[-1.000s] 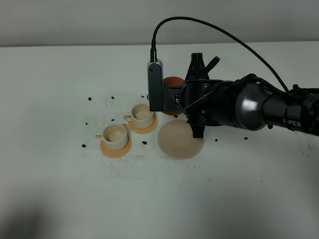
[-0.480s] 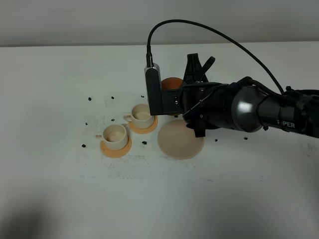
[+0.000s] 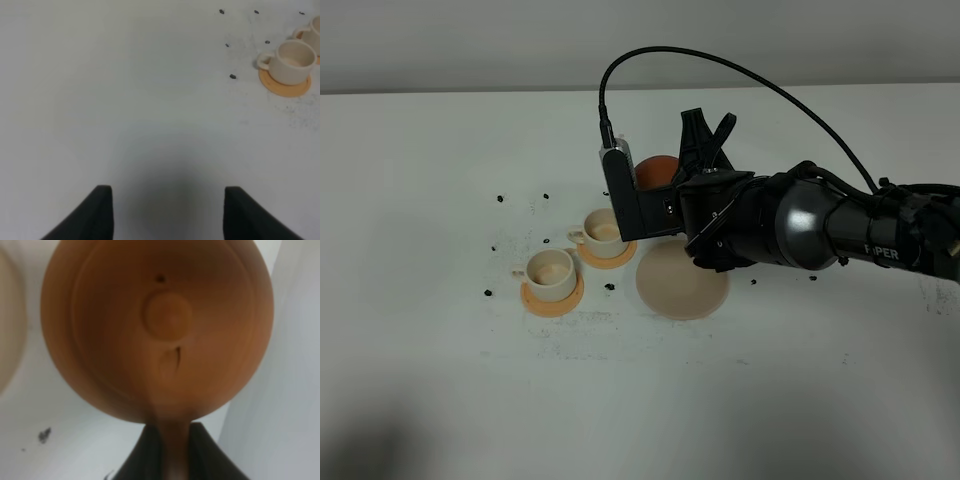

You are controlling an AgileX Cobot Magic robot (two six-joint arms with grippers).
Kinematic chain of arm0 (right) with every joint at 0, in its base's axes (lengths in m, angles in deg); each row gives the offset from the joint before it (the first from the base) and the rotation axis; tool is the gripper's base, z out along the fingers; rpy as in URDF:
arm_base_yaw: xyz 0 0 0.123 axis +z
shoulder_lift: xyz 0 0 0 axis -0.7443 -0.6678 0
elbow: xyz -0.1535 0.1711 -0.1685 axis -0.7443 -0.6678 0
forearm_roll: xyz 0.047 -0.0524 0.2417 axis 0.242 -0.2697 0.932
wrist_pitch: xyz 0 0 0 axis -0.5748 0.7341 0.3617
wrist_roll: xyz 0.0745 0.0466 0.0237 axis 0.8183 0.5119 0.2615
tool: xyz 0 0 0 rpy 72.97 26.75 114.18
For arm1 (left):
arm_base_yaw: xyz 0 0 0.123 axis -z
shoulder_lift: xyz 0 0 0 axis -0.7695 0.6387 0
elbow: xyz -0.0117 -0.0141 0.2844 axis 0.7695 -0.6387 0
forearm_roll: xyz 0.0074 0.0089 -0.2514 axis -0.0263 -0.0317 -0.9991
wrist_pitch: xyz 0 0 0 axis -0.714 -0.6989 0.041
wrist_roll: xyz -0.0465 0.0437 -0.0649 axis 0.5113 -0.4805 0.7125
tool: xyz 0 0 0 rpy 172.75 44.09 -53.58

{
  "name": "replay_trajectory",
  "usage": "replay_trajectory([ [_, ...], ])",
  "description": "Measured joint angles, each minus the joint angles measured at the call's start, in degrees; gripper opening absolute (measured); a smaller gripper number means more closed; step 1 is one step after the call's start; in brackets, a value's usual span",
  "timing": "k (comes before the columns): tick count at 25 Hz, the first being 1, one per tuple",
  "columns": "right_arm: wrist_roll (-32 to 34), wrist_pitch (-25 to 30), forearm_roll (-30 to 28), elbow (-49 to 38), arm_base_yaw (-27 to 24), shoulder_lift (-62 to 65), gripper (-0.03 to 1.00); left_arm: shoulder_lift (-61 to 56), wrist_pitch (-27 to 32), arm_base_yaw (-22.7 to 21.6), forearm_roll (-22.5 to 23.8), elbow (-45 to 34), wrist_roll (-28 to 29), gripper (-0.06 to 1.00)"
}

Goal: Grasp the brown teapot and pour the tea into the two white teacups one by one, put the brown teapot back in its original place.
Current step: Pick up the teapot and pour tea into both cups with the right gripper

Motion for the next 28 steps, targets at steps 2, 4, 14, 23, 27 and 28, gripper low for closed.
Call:
replay_trajectory([
  [2, 0.0, 0.0, -1.2, 0.0, 0.0, 0.0, 0.12, 0.0, 0.0, 0.0, 0.0, 0.0, 0.0, 0.51],
  [4, 0.0, 0.0, -2.5, 0.0, 0.0, 0.0, 0.12, 0.0, 0.0, 0.0, 0.0, 0.0, 0.0, 0.51],
  [14, -2.3, 0.0, -4.6, 0.0, 0.0, 0.0, 0.12, 0.0, 0.0, 0.0, 0.0, 0.0, 0.0, 0.51],
  [23, -4.1, 0.0, -4.6, 0.0, 0.6, 0.0, 0.12, 0.0, 0.0, 0.0, 0.0, 0.0, 0.1, 0.51],
  [27, -4.2, 0.0, -4.7, 0.0, 0.6, 0.0, 0.12, 0.0, 0.0, 0.0, 0.0, 0.0, 0.1, 0.51],
  [28, -4.3, 0.0, -4.9, 0.0, 0.6, 0.0, 0.12, 0.0, 0.0, 0.0, 0.0, 0.0, 0.1, 0.51],
])
